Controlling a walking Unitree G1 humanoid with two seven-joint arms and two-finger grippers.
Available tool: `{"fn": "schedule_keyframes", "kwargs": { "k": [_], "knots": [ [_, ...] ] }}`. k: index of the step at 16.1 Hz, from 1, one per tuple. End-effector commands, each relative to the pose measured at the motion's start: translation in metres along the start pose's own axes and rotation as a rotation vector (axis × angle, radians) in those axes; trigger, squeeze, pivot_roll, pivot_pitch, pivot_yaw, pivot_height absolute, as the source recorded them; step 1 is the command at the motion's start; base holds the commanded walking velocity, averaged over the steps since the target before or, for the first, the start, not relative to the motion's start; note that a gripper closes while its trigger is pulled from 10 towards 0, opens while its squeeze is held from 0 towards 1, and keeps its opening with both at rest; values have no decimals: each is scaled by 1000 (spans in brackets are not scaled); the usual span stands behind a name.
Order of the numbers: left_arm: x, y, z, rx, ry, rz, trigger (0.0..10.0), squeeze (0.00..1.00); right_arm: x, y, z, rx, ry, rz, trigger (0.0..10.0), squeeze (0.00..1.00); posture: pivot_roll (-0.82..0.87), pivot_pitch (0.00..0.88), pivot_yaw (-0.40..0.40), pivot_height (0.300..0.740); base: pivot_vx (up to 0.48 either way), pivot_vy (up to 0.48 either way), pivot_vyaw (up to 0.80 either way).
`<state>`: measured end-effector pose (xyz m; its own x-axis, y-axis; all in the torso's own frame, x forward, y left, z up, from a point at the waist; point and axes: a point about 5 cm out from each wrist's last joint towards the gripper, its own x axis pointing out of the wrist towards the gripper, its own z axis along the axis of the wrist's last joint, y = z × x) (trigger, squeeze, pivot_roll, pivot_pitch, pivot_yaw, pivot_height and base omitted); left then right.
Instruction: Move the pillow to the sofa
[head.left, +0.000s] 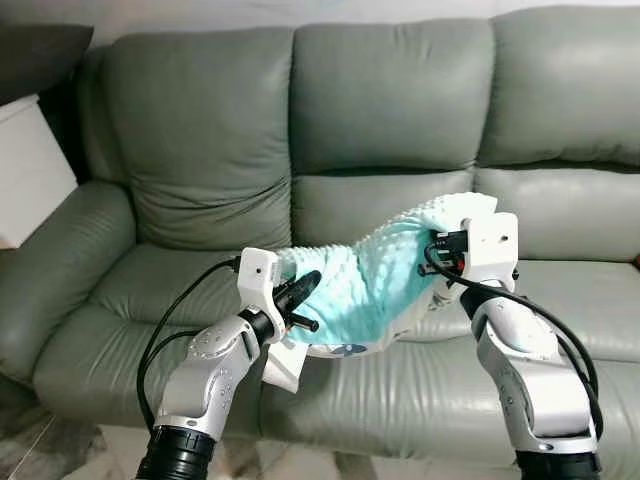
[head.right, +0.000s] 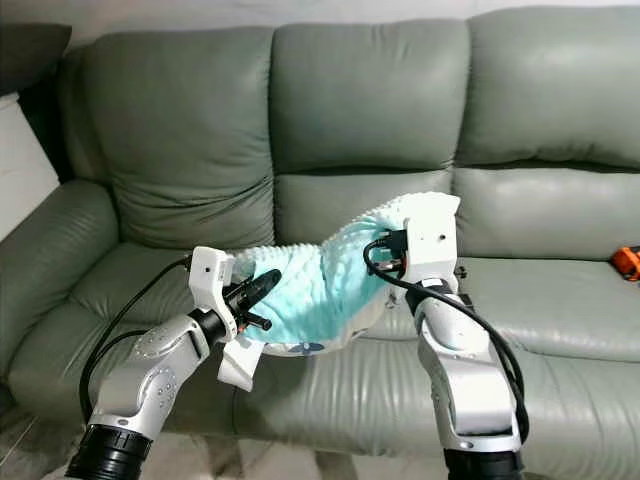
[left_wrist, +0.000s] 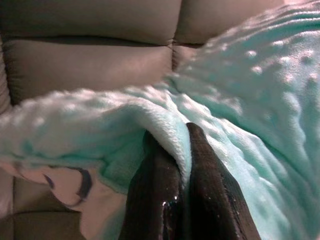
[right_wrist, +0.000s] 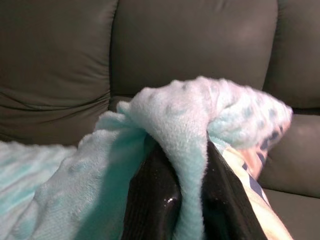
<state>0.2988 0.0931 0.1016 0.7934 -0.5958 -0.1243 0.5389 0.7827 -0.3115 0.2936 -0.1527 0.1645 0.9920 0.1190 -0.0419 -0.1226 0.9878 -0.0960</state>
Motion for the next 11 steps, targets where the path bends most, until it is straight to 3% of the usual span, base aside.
{"fn": "schedule_keyframes", "kwargs": {
  "k": [1,4,6,9,11],
  "knots": [
    [-1,-2,6,18,-16,-20,10000,0,1,4,2,-7,-6,10,10000,0,-133,0,62,740,0,0,0],
    [0,8,-7,45,34,14,10000,0,-2,-2,-13,21,50,-35,10000,0,-119,0,66,740,0,0,0],
    [8,14,-12,144,53,64,10000,0,-2,-11,-23,11,117,-91,10000,0,-108,0,80,740,0,0,0],
    [19,12,-20,152,73,79,10000,0,-11,-18,-41,22,212,-135,10000,0,-112,28,111,740,0,0,0],
    [21,14,-40,142,134,86,10000,0,-24,-28,-64,21,303,-203,10000,0,-106,77,132,740,0,0,0]
  ]
}}
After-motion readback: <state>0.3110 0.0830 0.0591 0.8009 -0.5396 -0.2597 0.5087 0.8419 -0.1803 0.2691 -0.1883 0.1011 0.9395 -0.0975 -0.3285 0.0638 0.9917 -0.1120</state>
